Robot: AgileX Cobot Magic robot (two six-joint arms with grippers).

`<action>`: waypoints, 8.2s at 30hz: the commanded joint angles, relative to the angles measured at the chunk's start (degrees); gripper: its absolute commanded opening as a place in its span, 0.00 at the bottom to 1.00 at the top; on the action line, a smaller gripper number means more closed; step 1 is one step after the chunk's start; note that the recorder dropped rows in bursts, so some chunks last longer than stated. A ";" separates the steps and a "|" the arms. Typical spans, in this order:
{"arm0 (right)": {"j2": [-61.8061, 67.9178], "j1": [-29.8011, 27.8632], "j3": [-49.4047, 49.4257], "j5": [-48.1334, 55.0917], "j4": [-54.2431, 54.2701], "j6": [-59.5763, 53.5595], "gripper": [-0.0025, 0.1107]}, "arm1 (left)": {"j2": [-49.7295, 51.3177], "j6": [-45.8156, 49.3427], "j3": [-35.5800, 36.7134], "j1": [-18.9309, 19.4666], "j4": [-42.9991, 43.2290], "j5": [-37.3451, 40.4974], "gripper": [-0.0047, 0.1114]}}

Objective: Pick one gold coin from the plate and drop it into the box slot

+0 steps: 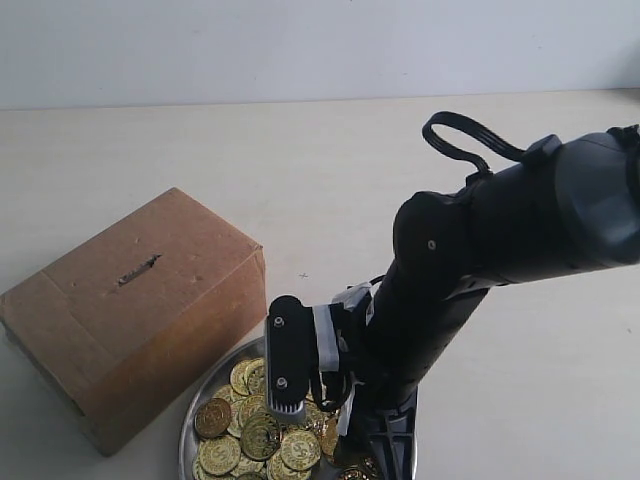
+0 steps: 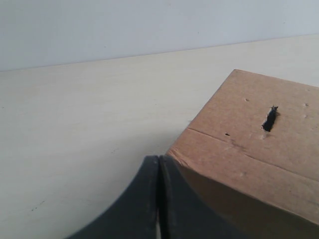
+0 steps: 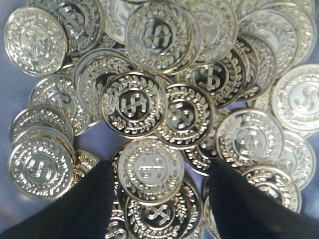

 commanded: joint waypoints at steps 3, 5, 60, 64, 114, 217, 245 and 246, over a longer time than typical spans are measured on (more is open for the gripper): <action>0.07 0.14 -0.33 -1.18 1.37 -0.72 0.50 | -0.30 -0.07 -0.02 0.20 -0.70 -0.33 0.04; 0.07 0.14 -0.33 -1.28 1.48 -1.10 0.50 | -0.30 -0.07 -0.02 0.20 -0.70 -0.33 0.04; 3.12 0.14 -0.33 0.30 3.29 -0.58 0.50 | -0.30 -0.07 -0.02 0.20 -0.70 -0.33 0.04; 3.12 0.14 -0.33 0.30 3.51 -0.58 0.49 | -0.30 -0.07 -0.02 0.20 -0.70 -0.33 0.04; -7.45 0.14 -0.33 3.17 7.23 -0.45 0.28 | -0.30 -0.07 -0.02 0.20 -0.70 -0.33 0.04; -20.84 0.14 -0.33 3.84 16.05 -3.58 0.28 | -0.30 10.94 -0.94 0.20 -67.42 14.27 0.04; -28.01 0.14 -0.33 -0.75 15.35 -1.90 0.56 | 81.03 42.61 -36.15 -23.80 -69.02 35.02 0.04; -30.08 0.14 -0.33 -1.64 12.46 -1.29 0.56 | 80.48 43.23 -36.90 -22.84 -65.86 32.68 0.04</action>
